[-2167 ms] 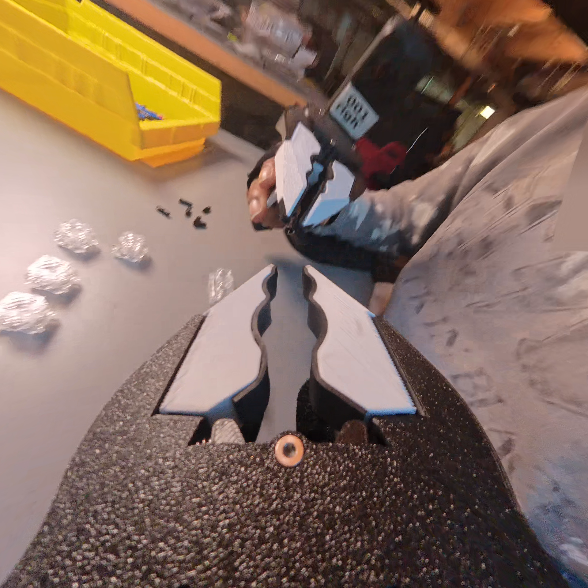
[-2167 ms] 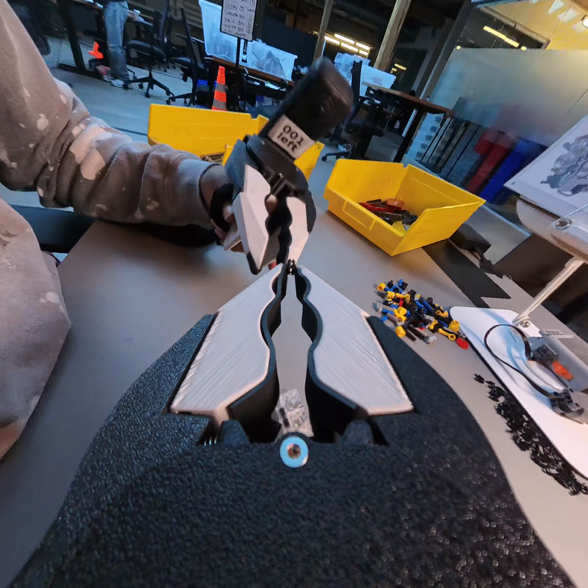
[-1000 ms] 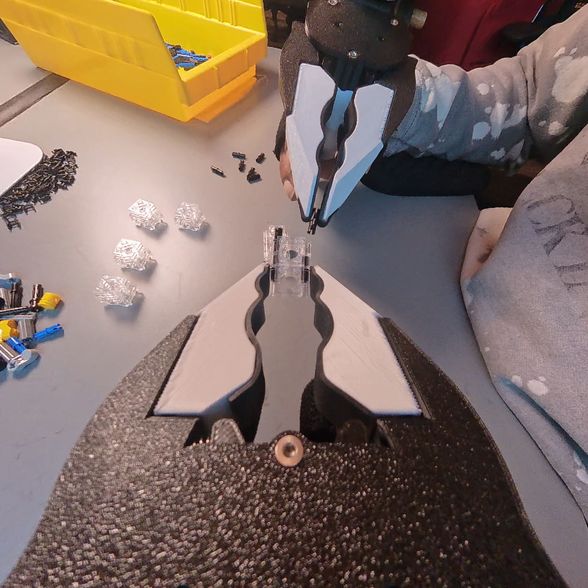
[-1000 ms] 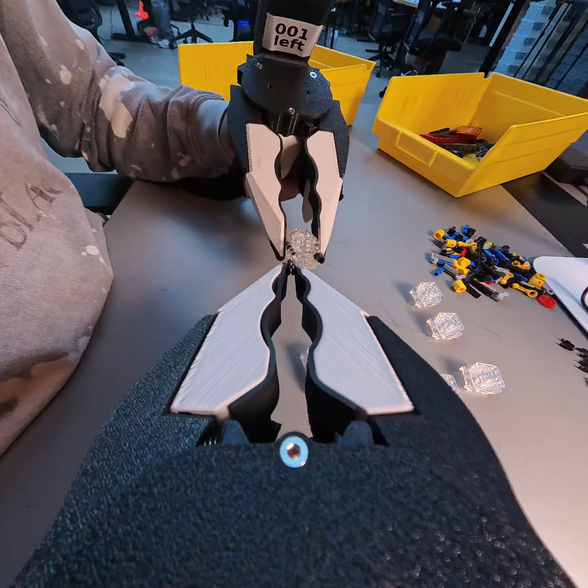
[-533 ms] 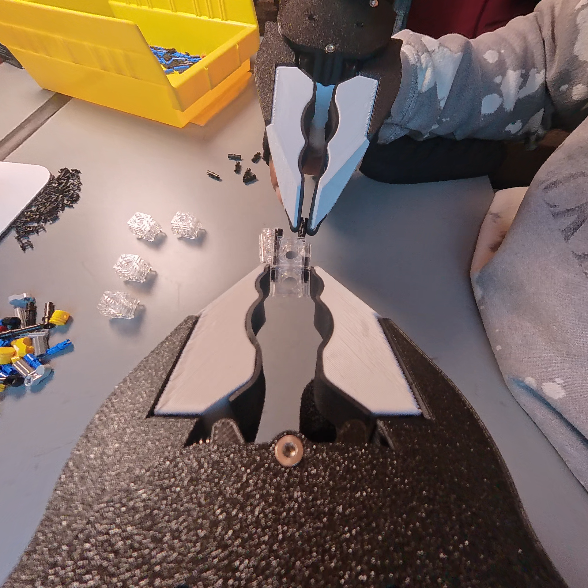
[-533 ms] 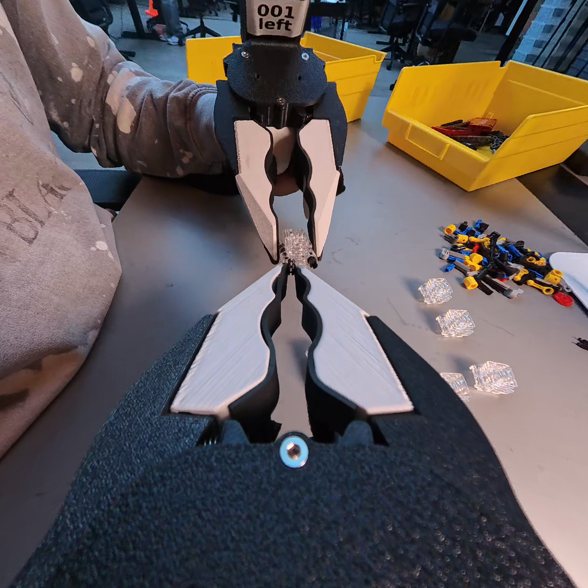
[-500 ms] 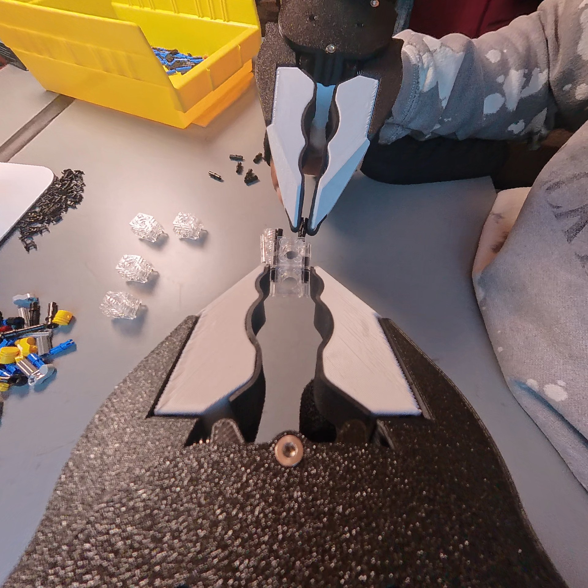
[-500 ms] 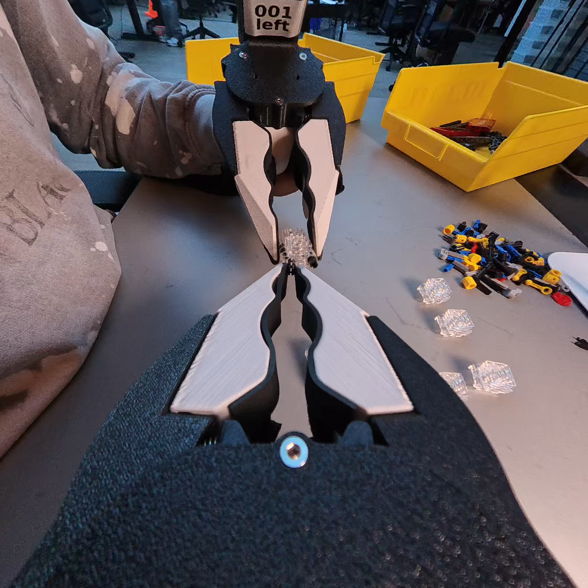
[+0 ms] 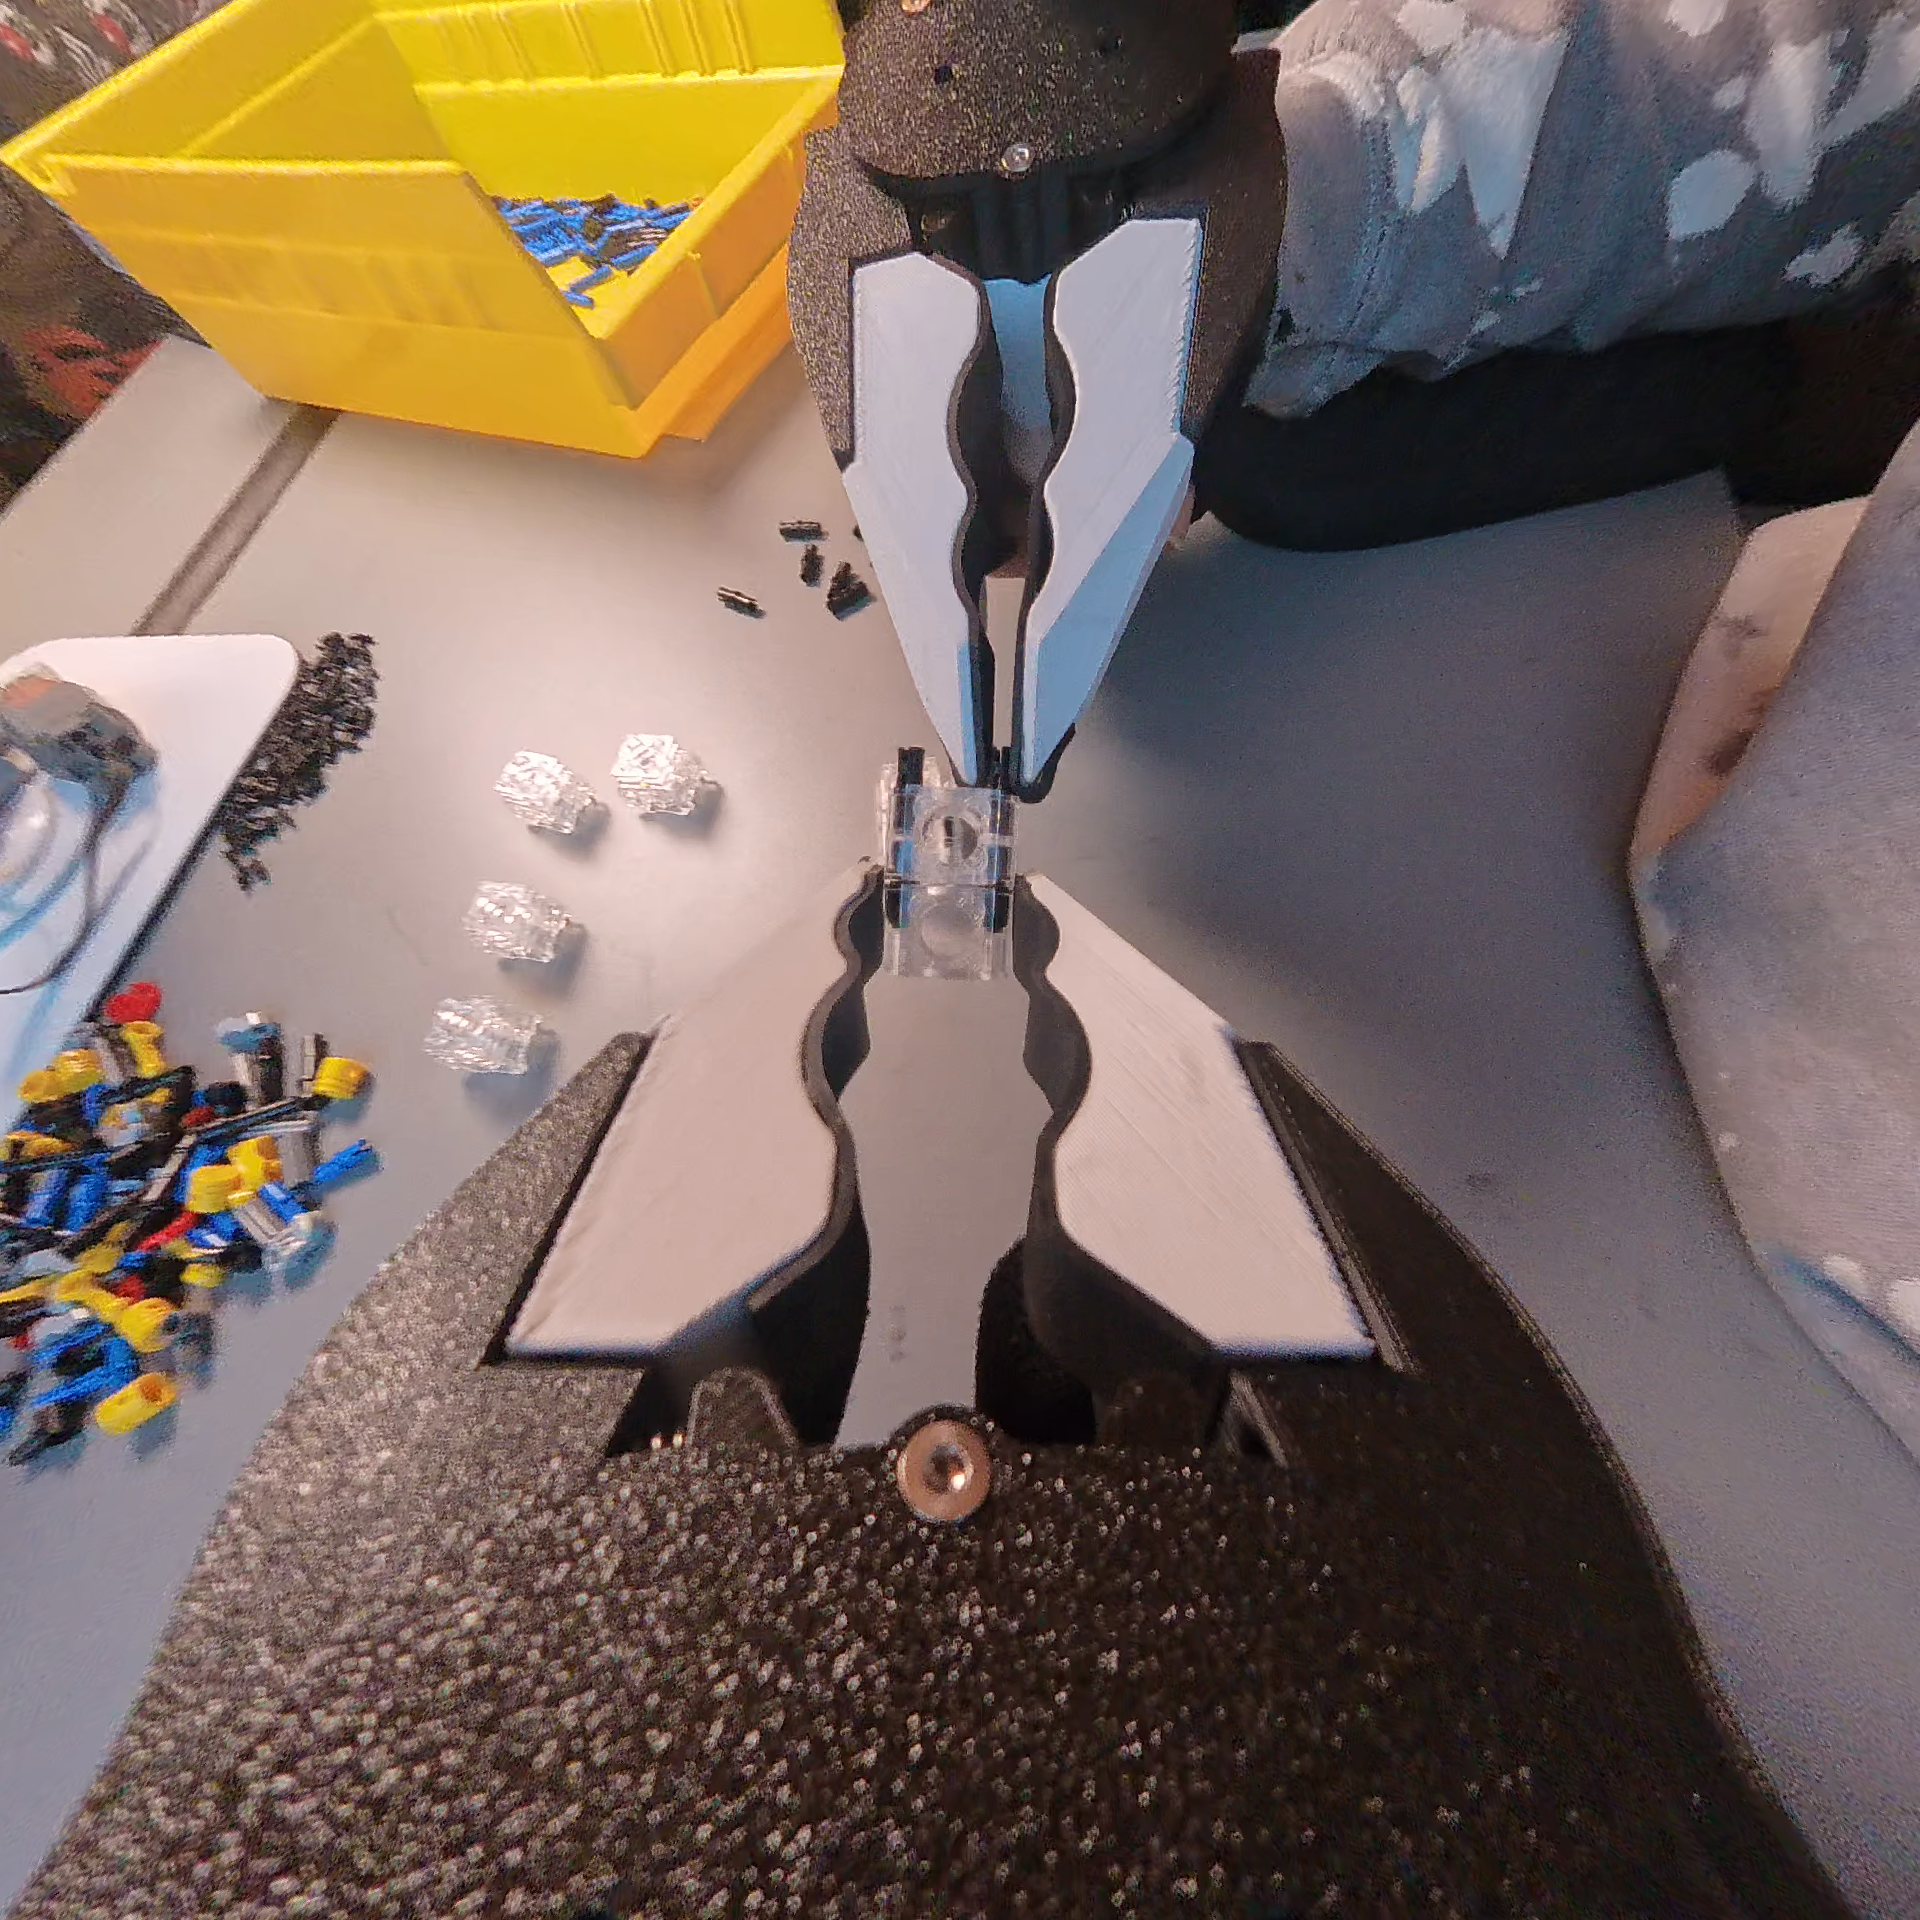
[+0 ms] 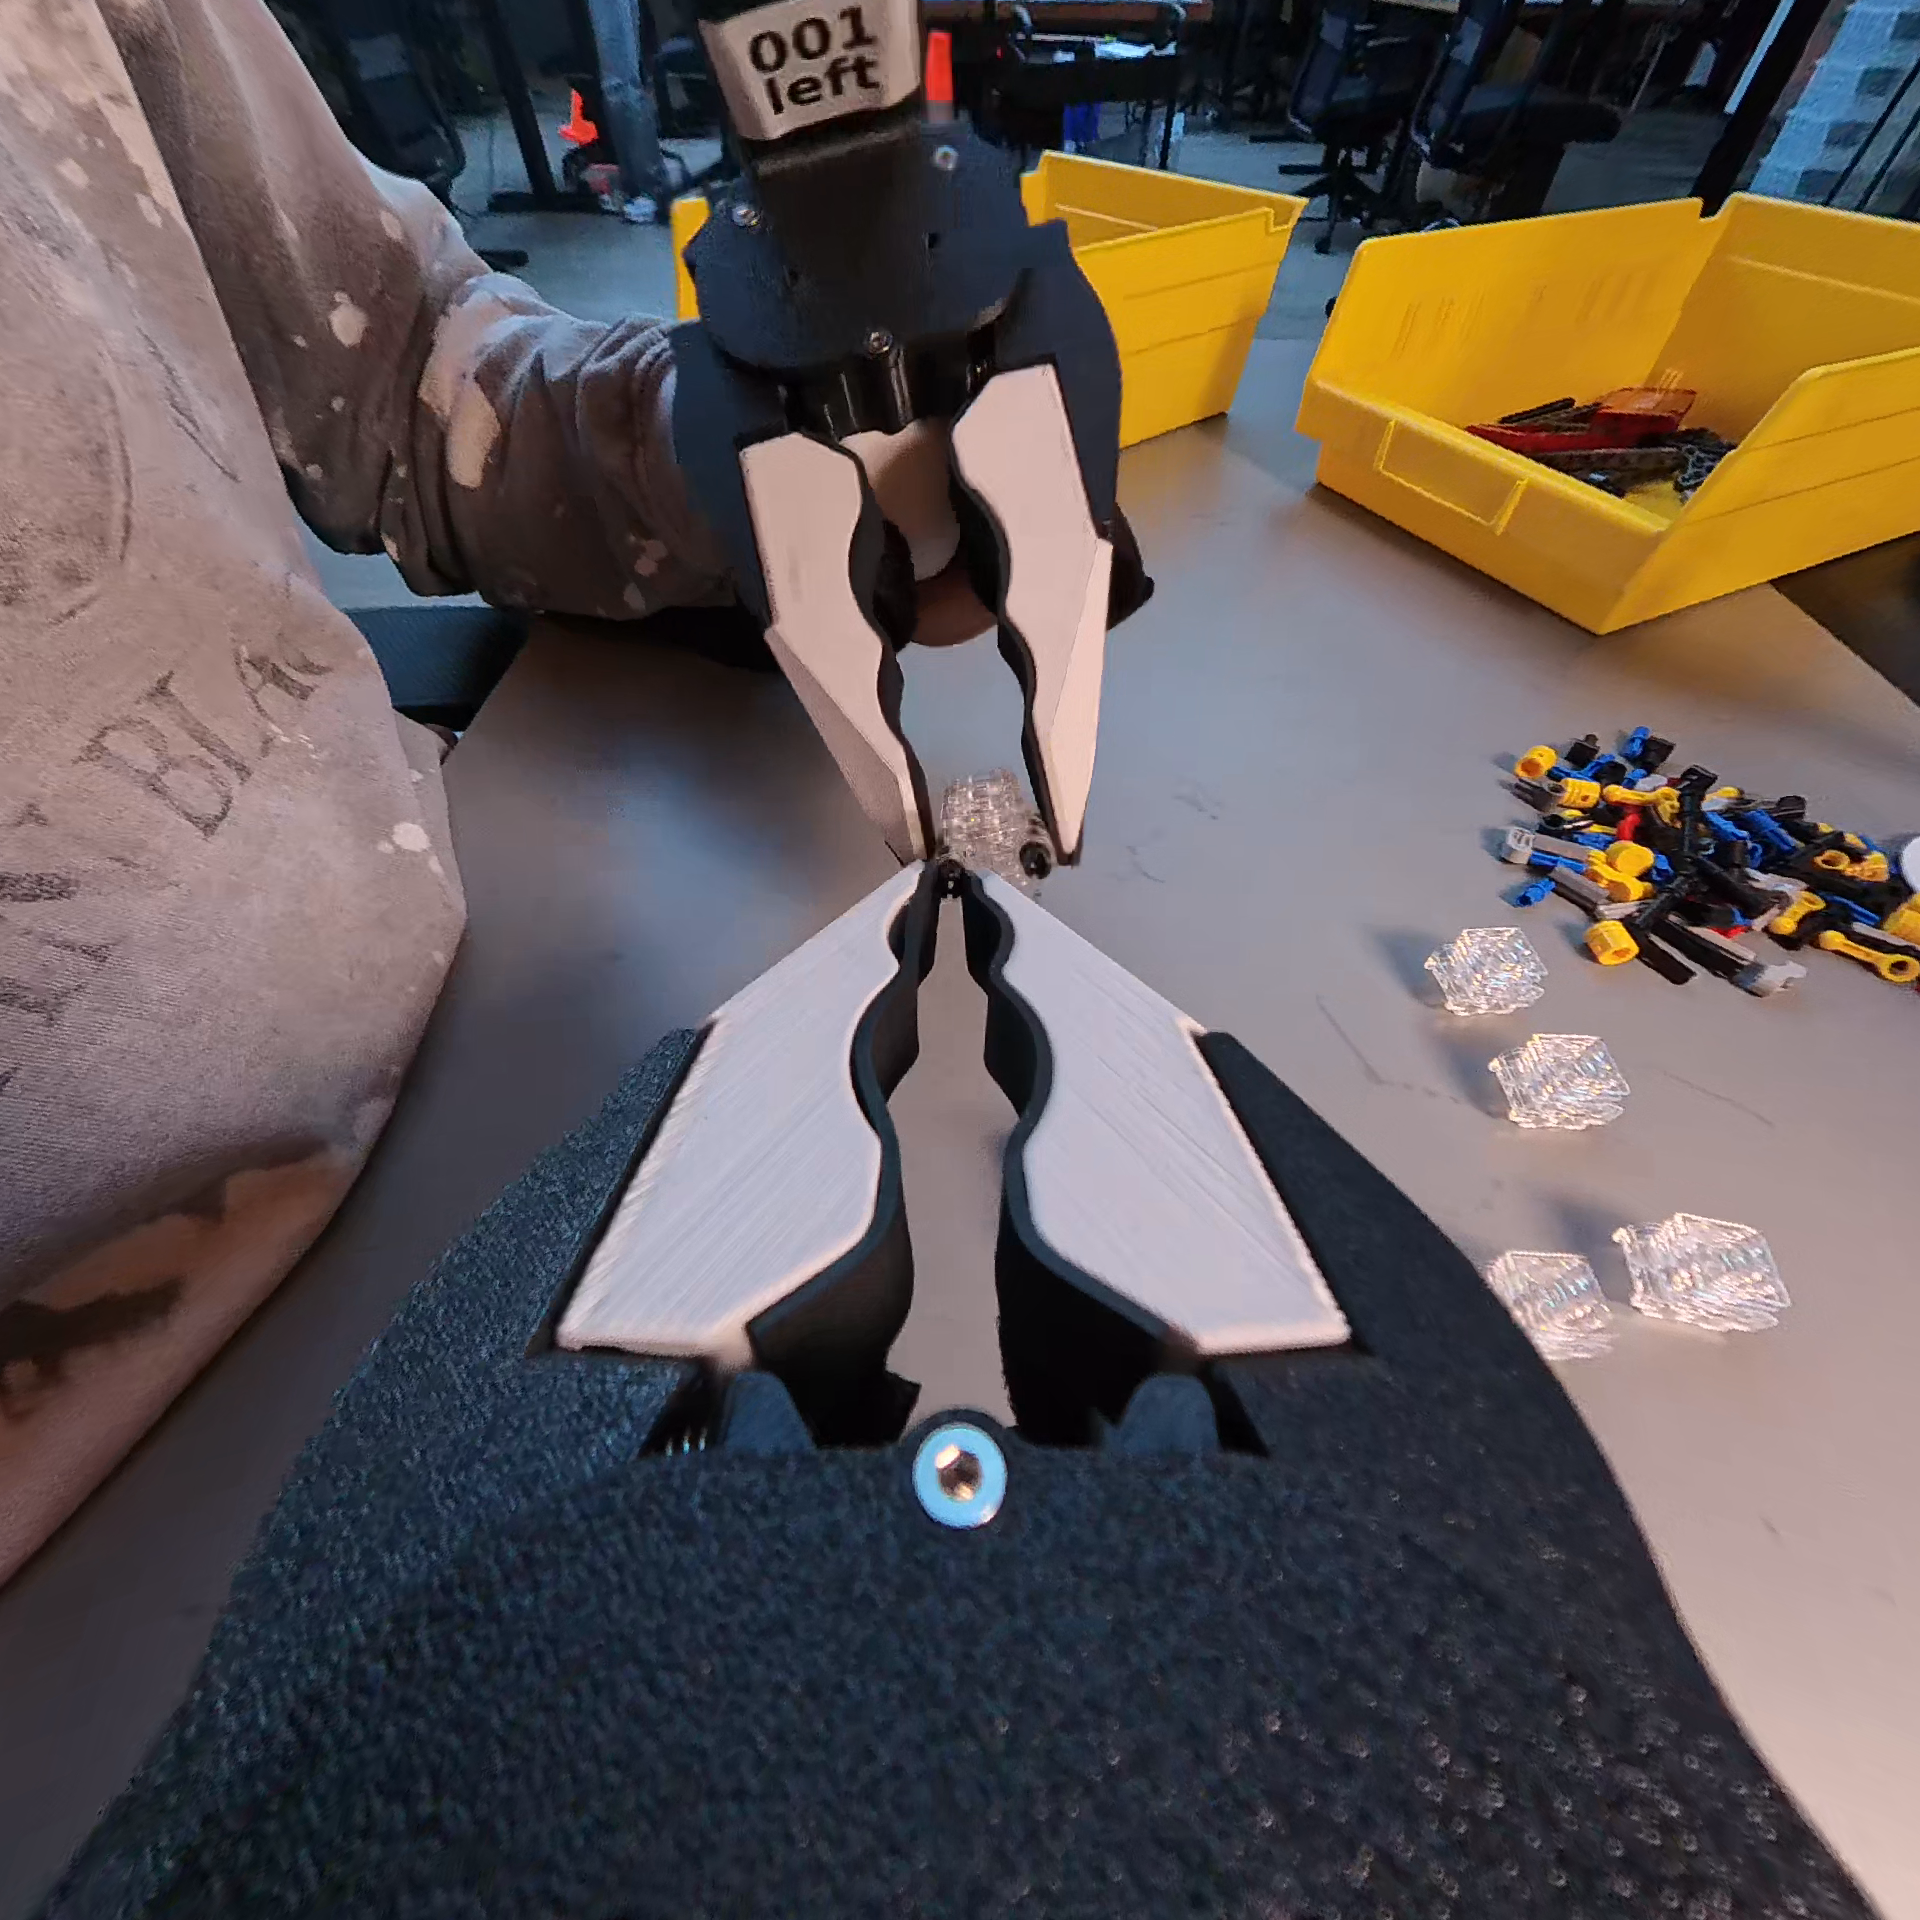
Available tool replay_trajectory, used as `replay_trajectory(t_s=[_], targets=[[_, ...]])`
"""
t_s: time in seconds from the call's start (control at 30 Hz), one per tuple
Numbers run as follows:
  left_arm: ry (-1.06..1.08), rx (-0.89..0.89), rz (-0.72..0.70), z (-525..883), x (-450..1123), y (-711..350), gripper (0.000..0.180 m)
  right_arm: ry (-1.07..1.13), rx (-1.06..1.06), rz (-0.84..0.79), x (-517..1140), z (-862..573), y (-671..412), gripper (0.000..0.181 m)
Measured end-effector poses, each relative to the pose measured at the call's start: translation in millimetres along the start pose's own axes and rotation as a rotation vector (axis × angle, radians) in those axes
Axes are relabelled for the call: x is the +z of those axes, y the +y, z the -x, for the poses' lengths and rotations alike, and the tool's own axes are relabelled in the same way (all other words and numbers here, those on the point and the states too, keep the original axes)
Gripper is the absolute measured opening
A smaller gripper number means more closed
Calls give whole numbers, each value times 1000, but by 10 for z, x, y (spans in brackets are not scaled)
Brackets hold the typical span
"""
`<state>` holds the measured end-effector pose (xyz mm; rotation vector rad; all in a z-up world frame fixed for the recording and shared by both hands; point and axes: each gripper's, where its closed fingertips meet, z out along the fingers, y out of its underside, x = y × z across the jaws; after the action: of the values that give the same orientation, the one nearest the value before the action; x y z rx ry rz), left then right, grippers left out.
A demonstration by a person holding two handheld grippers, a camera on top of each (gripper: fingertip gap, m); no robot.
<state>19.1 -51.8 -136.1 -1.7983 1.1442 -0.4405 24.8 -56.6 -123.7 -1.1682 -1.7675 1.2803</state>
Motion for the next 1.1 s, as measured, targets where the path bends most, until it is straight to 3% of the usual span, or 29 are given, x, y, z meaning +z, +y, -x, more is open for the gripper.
replay_trajectory(t_s=[0.4,0.53,0.8,0.93,1.1], targets=[[-115,12,50,139,-1,55,20,85,22,23,67,-120,23,4],[-39,-235,-33,246,-29,42,21,226,-78,-2,46,-291,-74,9],[277,-772,-329,296,-134,-166,22,457,-447,64,88,-323,-221,45],[381,-887,-381,245,-124,-229,21,532,-555,99,126,-342,-259,45],[427,-967,-414,243,-120,-251,21,540,-529,109,135,-354,-250,43]])
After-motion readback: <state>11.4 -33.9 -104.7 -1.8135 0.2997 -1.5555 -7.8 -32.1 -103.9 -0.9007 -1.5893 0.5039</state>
